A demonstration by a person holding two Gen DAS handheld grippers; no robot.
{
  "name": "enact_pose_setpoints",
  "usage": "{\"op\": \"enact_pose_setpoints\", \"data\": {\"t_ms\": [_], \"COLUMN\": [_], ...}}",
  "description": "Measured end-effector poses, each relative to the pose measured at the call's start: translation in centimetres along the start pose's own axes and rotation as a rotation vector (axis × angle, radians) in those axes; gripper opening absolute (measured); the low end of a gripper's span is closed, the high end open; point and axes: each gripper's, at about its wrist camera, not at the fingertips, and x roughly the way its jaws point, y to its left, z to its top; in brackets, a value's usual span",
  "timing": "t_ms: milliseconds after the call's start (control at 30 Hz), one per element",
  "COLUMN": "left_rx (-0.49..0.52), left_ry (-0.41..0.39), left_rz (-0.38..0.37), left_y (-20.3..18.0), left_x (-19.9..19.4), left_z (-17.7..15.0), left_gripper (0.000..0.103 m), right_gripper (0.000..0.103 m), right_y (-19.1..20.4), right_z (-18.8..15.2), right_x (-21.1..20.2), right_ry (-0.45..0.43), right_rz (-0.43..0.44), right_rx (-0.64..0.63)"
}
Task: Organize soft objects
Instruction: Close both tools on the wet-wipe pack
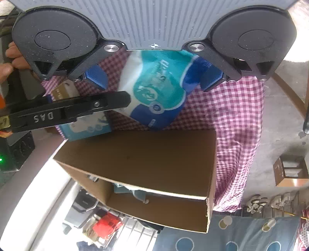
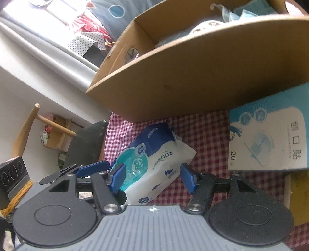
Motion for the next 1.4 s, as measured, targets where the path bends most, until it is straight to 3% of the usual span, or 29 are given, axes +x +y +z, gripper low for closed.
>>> {"op": "enact_pose_setpoints", "data": {"t_ms": [133,333,433,633,833,1400], "left_rx": [-0.002,-0.089,-0.075,-0.084,-0.101,-0.046], "left_ry": [0.022,0.072,0.078,0.04,0.079,0.083], "left_rz": [0.008,-0.128,-0.148,-0.129,-0.081,0.03], "left_y": [0.5,0.9,0.1,0.1,1.0,-1.4], "left_x": [0.9,1.1,0.6,0.1,1.8,3.9], "left_z": [0.1,-0.8,-1.6,-1.6,-1.1,-0.1], "left_gripper": [0.103,0.103,0.103,0.102,0.096,0.092], "right_gripper": [0.065,0.065,0.066,0.066,0.065,0.047], "right_y": [-0.4,0.0,0.3,-0.1,-0.7,0.1], "right_z": [0.3,0.6,0.6,0.7,0.3,-0.1], "right_x": [0.2,1.0,1.4,1.0,1.2,2.6], "right_ry": [-0.009,-0.009,-0.014,-0.021,-0.008,-0.009], "right_rz": [0.008,0.027,0.003,-0.003,-0.003,0.0], "right_rx": [0.019,0.016,-0.003,0.016,0.04,0.014]}}
